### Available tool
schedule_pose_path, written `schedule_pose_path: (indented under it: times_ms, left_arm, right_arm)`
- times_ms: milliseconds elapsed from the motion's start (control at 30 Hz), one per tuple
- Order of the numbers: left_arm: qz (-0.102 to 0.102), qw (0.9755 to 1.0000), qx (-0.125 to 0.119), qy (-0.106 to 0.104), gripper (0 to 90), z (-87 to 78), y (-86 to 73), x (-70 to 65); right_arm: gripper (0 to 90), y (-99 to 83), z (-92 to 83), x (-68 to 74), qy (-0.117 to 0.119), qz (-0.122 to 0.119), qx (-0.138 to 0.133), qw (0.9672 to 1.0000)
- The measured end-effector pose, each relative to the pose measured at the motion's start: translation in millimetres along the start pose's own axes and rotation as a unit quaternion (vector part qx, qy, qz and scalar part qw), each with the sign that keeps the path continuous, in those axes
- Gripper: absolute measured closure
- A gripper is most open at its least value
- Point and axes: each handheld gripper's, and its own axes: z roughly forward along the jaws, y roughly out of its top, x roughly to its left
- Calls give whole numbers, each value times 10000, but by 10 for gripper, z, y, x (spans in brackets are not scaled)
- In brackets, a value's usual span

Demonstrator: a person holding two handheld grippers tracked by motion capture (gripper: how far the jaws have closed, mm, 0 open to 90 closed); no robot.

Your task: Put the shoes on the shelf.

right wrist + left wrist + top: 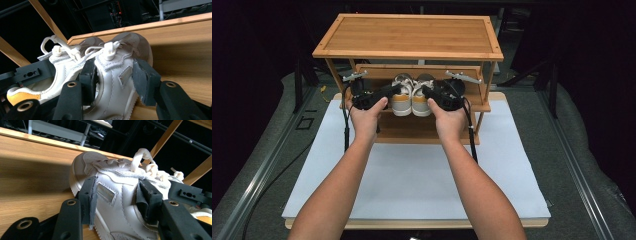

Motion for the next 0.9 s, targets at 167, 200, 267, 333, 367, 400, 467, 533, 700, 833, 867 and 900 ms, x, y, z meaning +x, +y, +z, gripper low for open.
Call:
schedule_pose_path:
  times_ms: [167,200,267,333,367,400,467,533,700,833,867,900]
  left_arm:
    - [-26,10000,31,37,544,18,-38,51]
    - [-62,10000,-12,-2,543,13,-61,70]
    - [-34,10000,-16,-8,543,11,-62,69]
    - [-1,10000,9,36,543,12,-59,56]
    - [-28,10000,1,35,543,18,-58,52]
    - [-47,10000,24,34,543,20,-54,55]
    - [-121,9999,50,25,541,26,-46,63]
    - [-166,9998,108,25,537,28,-35,71]
    - [-146,9998,154,48,529,38,-16,64]
    - [-155,9998,125,49,506,40,-8,56]
    - [-179,9998,131,17,495,38,-3,57]
    - [-185,9997,127,6,483,35,4,57]
  right_arm:
    - [553,-30,29,21,-116,-106,126,9998]
    - [554,-58,46,17,-104,-68,111,9999]
    - [553,-80,44,-9,0,14,66,10000]
    - [553,-86,44,-23,28,31,53,10000]
    - [553,-87,43,-31,33,71,37,10000]
    - [553,-87,43,-31,33,71,37,10000]
    - [552,-79,37,-31,35,69,132,9999]
    - [551,-66,52,-27,-87,58,149,9998]
    - [543,-52,59,-34,-19,-16,183,9998]
    - [515,-40,77,-65,86,218,147,9996]
    - [503,-39,78,-66,91,246,132,9996]
    - [495,-37,77,-65,120,265,115,9995]
